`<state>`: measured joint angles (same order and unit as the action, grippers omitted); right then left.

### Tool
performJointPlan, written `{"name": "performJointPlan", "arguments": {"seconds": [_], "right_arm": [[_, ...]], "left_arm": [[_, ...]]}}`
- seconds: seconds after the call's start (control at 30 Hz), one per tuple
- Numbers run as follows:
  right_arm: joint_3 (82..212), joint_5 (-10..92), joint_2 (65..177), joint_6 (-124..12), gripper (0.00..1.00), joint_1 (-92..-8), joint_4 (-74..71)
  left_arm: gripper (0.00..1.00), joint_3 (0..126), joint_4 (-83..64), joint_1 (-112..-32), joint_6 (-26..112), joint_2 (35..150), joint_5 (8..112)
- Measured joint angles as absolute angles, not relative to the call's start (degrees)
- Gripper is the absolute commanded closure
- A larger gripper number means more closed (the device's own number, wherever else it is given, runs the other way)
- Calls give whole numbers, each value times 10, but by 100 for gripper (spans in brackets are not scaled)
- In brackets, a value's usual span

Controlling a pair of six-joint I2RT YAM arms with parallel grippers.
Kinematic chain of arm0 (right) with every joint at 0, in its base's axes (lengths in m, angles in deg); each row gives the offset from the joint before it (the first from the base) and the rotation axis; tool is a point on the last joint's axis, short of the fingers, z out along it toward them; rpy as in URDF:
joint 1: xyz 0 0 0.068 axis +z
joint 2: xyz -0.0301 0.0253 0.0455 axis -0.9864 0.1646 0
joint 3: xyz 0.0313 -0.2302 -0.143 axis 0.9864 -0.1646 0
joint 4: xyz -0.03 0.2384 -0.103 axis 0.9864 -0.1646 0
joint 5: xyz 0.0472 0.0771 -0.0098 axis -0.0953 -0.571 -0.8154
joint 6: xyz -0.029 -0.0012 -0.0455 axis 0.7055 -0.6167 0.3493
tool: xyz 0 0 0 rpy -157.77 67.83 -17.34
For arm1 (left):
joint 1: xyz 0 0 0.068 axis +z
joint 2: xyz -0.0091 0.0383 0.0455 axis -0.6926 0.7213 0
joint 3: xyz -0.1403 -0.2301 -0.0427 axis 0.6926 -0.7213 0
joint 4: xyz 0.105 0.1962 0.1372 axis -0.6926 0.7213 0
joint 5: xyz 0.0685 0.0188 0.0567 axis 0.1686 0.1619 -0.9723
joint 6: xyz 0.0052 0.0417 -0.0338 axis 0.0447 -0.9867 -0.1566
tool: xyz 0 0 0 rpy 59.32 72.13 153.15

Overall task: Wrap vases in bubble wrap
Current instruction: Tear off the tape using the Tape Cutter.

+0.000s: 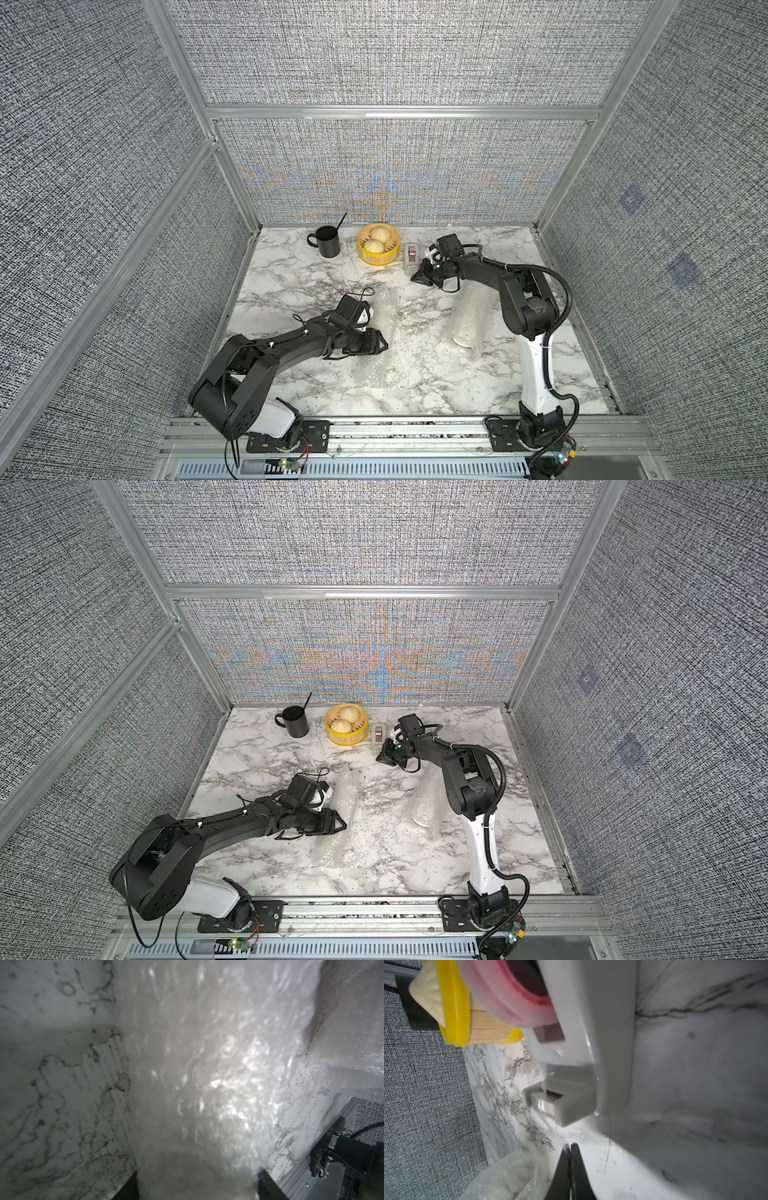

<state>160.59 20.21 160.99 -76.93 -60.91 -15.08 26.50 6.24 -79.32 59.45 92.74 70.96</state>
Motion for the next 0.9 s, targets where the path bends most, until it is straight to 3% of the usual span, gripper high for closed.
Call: {"name": "performJointPlan", "arguments": {"seconds": [0.33,0.6,0.9], "right_arm": [[1582,231,1590,-758,100,-634,-168],[1564,201,1461,-727,100,-594,-174],[1425,129,1325,-700,100,-524,-171]], "left_arm": [[45,255,50,-793,601,918,707],[45,239,44,-793,606,901,701],[45,230,49,-793,601,887,693]]}}
